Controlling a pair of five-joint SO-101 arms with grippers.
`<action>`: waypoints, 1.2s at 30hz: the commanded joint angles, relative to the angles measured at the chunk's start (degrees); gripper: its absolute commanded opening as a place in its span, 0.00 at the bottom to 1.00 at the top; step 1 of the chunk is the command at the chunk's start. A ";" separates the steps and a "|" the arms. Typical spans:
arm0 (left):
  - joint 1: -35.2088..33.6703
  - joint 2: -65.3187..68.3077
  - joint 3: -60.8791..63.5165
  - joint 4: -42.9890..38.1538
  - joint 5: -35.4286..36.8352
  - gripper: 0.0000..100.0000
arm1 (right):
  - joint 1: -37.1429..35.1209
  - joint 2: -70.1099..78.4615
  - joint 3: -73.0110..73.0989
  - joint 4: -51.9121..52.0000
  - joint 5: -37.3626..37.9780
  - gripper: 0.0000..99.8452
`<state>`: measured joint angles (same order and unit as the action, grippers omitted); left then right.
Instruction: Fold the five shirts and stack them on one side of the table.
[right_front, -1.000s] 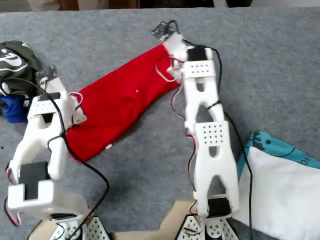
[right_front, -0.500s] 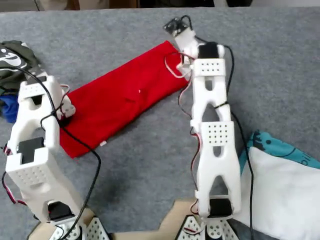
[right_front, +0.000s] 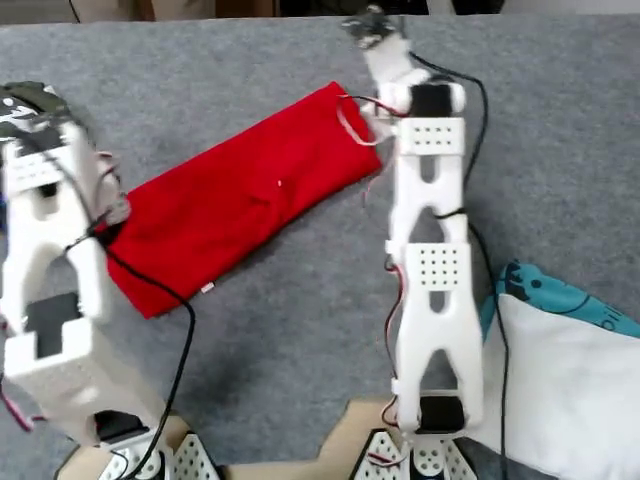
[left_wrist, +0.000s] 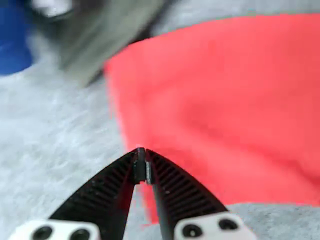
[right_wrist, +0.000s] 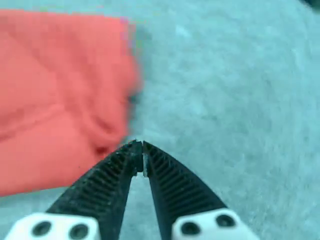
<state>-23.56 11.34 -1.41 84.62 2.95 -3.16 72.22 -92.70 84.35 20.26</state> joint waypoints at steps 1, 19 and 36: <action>-6.07 -5.76 2.73 3.34 -0.70 0.03 | 3.91 1.54 -2.33 -3.78 -2.64 0.00; -4.40 5.05 6.24 5.10 17.76 0.28 | 3.56 6.29 -2.77 -6.68 -0.26 0.00; -0.44 12.62 6.24 -7.56 24.35 0.01 | 3.56 6.29 -2.51 -6.68 -0.26 0.00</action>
<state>-24.26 23.47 5.19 79.25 26.59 0.70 78.90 -92.70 78.90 19.47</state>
